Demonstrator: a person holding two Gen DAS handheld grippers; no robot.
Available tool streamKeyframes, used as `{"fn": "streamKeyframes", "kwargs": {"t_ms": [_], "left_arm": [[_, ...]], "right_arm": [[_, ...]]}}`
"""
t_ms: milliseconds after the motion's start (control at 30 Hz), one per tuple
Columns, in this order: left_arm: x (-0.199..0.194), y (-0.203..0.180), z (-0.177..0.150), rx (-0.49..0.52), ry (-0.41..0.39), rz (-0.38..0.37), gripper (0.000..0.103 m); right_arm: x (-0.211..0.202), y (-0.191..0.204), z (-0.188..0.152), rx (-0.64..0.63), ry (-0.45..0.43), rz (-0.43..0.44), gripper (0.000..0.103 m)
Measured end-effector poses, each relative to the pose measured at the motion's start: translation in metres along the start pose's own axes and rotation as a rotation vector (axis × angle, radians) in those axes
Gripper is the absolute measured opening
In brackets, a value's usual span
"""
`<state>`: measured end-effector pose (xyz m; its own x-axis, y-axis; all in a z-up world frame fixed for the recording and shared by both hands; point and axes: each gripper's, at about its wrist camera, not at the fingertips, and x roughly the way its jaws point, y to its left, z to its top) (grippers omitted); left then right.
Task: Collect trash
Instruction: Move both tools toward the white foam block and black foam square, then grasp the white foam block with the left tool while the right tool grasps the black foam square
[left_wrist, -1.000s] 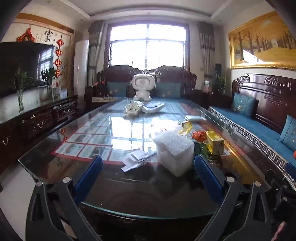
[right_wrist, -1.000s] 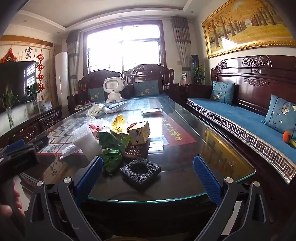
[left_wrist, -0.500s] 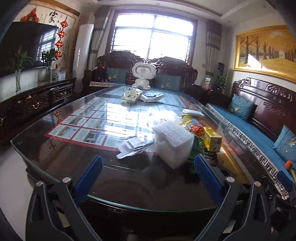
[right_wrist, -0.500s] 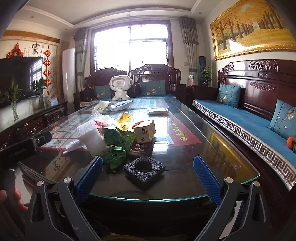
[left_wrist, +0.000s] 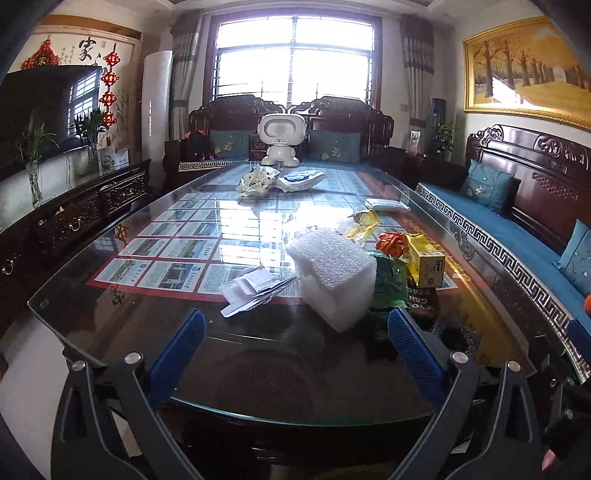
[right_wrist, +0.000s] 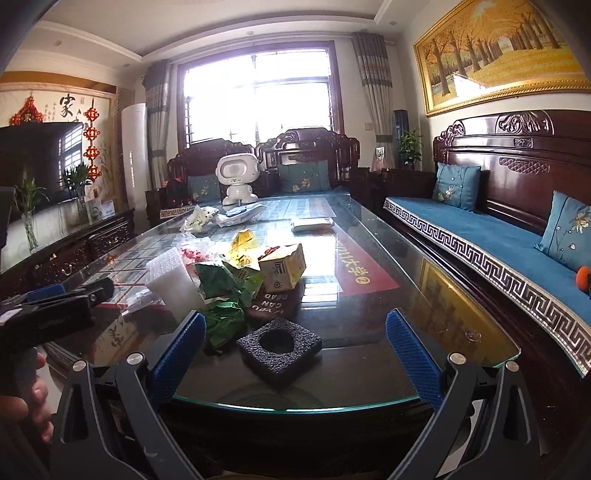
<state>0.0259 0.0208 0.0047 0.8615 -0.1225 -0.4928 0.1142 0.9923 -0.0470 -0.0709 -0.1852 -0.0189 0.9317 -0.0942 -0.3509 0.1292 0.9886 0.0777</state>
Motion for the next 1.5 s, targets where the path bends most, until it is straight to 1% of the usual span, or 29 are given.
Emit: {"fn": "streamKeyframes", "kwargs": {"t_ms": [100, 200, 300, 433, 533, 667, 800, 1033, 1267, 1500], "left_arm": [[0.004, -0.007, 0.001, -0.003, 0.008, -0.025, 0.099], [0.007, -0.015, -0.003, 0.003, 0.011, -0.031, 0.099], [0.012, -0.015, -0.003, 0.000, 0.021, -0.039, 0.099], [0.019, -0.010, -0.004, -0.028, 0.035, -0.042, 0.099], [0.029, -0.009, -0.003, -0.041, 0.056, -0.040, 0.099], [0.043, -0.017, -0.002, -0.036, 0.081, -0.072, 0.099], [0.061, -0.026, -0.004, -0.036, 0.104, -0.085, 0.099], [0.093, -0.025, -0.006, -0.075, 0.157, -0.064, 0.099], [0.115, -0.030, 0.004, -0.072, 0.170, -0.057, 0.099], [0.125, -0.025, 0.014, -0.094, 0.160, -0.077, 0.099]], "right_arm": [[0.002, 0.002, 0.000, -0.007, 0.003, 0.010, 0.095], [0.006, 0.003, 0.000, -0.019, 0.008, 0.018, 0.095], [0.009, 0.003, 0.000, -0.022, 0.009, 0.029, 0.095], [0.013, 0.002, -0.001, -0.017, 0.010, 0.039, 0.095], [0.018, 0.000, -0.003, -0.002, 0.020, 0.054, 0.095], [0.024, -0.001, -0.004, 0.005, 0.029, 0.068, 0.095], [0.030, -0.004, -0.004, 0.006, 0.040, 0.075, 0.095], [0.041, -0.008, -0.003, 0.006, 0.056, 0.073, 0.095], [0.056, -0.009, 0.000, 0.005, 0.080, 0.074, 0.095], [0.068, -0.005, -0.001, -0.014, 0.108, 0.076, 0.095]]}}
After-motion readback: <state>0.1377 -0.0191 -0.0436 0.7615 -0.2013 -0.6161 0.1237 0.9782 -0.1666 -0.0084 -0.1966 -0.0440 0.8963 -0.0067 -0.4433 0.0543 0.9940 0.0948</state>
